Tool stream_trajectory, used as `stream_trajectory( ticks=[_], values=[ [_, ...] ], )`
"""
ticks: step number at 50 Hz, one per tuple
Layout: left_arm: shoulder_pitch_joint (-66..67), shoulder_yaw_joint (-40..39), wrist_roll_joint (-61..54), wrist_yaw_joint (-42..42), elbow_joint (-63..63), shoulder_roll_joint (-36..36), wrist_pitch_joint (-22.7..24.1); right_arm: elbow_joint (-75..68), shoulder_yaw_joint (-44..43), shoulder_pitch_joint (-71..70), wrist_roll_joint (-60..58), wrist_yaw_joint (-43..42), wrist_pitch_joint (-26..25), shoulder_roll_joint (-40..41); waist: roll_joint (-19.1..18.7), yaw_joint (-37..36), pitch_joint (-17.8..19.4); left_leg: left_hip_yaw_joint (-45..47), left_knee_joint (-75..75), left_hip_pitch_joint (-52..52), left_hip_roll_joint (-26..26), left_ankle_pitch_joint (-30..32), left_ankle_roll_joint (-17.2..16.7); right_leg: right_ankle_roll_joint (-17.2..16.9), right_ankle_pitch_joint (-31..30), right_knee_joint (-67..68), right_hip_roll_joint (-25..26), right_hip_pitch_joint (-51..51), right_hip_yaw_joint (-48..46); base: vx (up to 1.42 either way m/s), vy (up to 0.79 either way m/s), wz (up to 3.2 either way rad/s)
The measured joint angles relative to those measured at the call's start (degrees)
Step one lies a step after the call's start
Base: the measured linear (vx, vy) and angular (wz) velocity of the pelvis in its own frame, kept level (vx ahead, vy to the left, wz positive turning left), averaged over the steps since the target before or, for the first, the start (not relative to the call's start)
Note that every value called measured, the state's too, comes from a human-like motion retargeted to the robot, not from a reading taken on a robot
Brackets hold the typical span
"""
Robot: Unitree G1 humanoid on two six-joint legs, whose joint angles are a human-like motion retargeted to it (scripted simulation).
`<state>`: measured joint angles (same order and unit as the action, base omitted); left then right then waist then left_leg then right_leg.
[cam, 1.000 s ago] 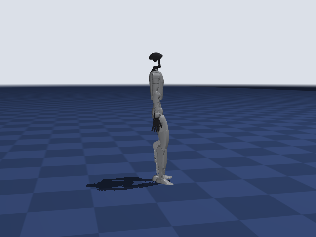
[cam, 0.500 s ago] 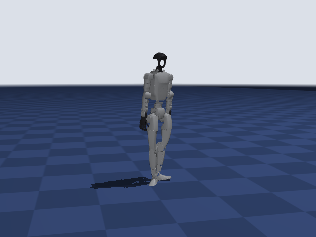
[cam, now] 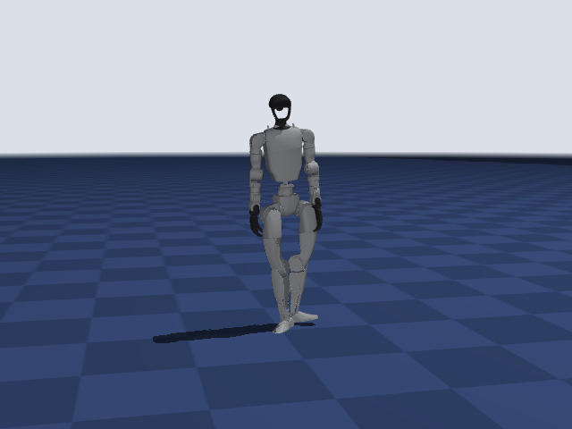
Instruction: Upper body actions
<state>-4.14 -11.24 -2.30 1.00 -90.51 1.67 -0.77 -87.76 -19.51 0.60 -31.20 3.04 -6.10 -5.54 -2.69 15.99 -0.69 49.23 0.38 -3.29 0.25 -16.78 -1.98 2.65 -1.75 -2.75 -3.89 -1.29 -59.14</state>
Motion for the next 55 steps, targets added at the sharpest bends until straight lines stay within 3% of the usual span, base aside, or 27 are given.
stream_trajectory(
  ticks=[10,13,16,20,22,26,30,35,39,42,55],
  values=[
    [2.9,-1.2,-1.0,0.3,-1.0,0.8,-1.0,1.2,-0.5,-0.8,-0.5,0.9,-0.3,-0.2,-0.1,-3.0,-2.8,0.9,1.6,-1.8,2.5,4.5,-0.9,2.2,0.0,-0.3,0.6,2.3,7.8,0.14,-0.18,-0.7],
    [4.1,-1.8,-1.2,0.2,-1.1,1.2,-1.4,1.6,0.0,-1.3,-0.2,1.4,-0.2,-0.2,0.9,-3.6,-3.5,2.1,3.6,-2.1,3.4,7.5,0.3,2.8,-0.3,0.1,-0.3,3.4,11.2,0.14,-0.18,-0.92],
    [5.4,-2.3,-1.2,0.2,-0.4,1.6,-1.7,2.1,0.7,-1.7,0.0,1.9,-0.2,-0.2,3.4,-3.7,-4.1,1.0,7.9,-1.4,3.9,11.2,4.5,3.1,-0.7,0.6,-3.0,4.2,14.7,0.12,-0.15,-0.84],
    [5.9,-2.6,-1.3,0.7,0.5,1.8,-1.9,2.7,1.1,-2.0,0.0,2.4,0.0,-0.5,8.1,-4.7,-5.9,-6.3,19.0,4.4,3.7,13.9,14.9,3.2,-1.4,1.7,-8.5,6.6,20.3,0.12,-0.13,-0.88],
    [5.3,-2.6,-1.6,1.0,0.6,1.6,-1.9,2.9,1.0,-2.1,0.3,2.4,0.0,-0.8,9.5,-5.8,-6.1,-12.0,25.2,8.4,3.9,13.9,15.9,3.3,-1.7,2.4,-10.0,7.9,23.1,0.09,-0.05,-1.02],
    [3.8,-2.1,-1.8,1.1,1.1,0.7,-2.0,3.0,0.0,-2.5,1.2,1.8,0.0,-1.5,9.3,-8.0,-4.9,-29.0,31.1,15.6,-0.5,13.6,14.7,3.5,-2.1,3.0,-9.9,8.8,26.7,0.03,0.06,-1.0],
    [2.8,-1.0,-1.1,1.5,2.5,-0.5,-1.6,2.8,-0.9,-2.4,2.5,0.7,0.1,-2.2,8.0,-9.5,-4.3,-36.6,26.8,17.5,-4.9,10.7,14.7,3.3,-2.6,3.3,-9.1,9.4,29.4,0.07,0.11,-0.88],
    [2.5,0.3,-0.2,1.3,3.9,-1.4,-1.0,2.1,-0.9,-2.3,2.8,0.9,-0.6,-2.2,4.5,-10.1,-3.0,-46.7,16.4,16.5,-8.9,8.1,10.9,3.0,-2.8,3.4,-5.1,8.6,31.5,0.06,0.12,-0.83],
    [2.7,1.3,0.4,1.3,3.7,-1.8,-0.8,1.7,-0.8,-1.7,2.8,1.1,-0.9,-1.9,2.1,-9.1,-1.6,-49.4,6.8,11.9,-10.2,13.9,11.8,2.5,-2.4,3.4,-2.1,6.2,31.3,0.1,0.12,-0.52],
    [3.0,0.6,0.6,0.6,2.6,-2.0,-1.2,1.2,0.1,-1.3,1.9,1.0,-1.3,-1.6,1.0,-6.5,-2.3,-48.1,3.2,8.5,-8.5,13.9,10.1,1.9,-2.2,3.9,-1.4,5.6,30.9,0.15,0.12,-0.41],
    [1.2,-0.8,-0.6,0.3,2.2,-1.4,-1.6,1.4,1.0,-1.0,3.2,0.4,-0.9,0.0,1.1,-7.0,-1.9,-42.5,0.7,4.6,-9.2,11.2,12.4,-0.6,-2.7,5.1,-2.3,6.6,34.5,0.01,0.11,-0.44]
  ],
)
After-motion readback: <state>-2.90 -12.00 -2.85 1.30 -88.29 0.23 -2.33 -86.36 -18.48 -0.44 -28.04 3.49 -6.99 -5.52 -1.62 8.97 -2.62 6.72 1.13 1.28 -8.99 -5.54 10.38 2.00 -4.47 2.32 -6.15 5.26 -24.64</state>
